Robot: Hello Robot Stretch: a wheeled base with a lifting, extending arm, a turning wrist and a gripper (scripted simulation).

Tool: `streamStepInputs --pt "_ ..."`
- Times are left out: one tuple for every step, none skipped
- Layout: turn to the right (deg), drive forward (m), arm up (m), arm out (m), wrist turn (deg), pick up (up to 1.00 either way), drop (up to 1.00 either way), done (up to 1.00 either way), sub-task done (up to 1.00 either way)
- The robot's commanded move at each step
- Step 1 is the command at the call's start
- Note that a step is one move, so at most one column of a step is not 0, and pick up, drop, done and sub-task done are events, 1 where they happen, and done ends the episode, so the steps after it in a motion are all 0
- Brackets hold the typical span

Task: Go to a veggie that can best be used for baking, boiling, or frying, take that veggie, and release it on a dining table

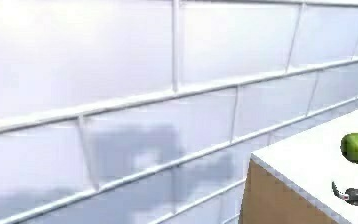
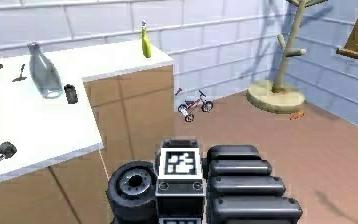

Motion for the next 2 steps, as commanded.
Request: streamStepInputs --pt "45.0 0.0 0.0 0.0 0.0 0.0 0.0 0.0 0.0" --pt "45.0 0.0 0.0 0.0 0.0 0.0 0.0 0.0 0.0"
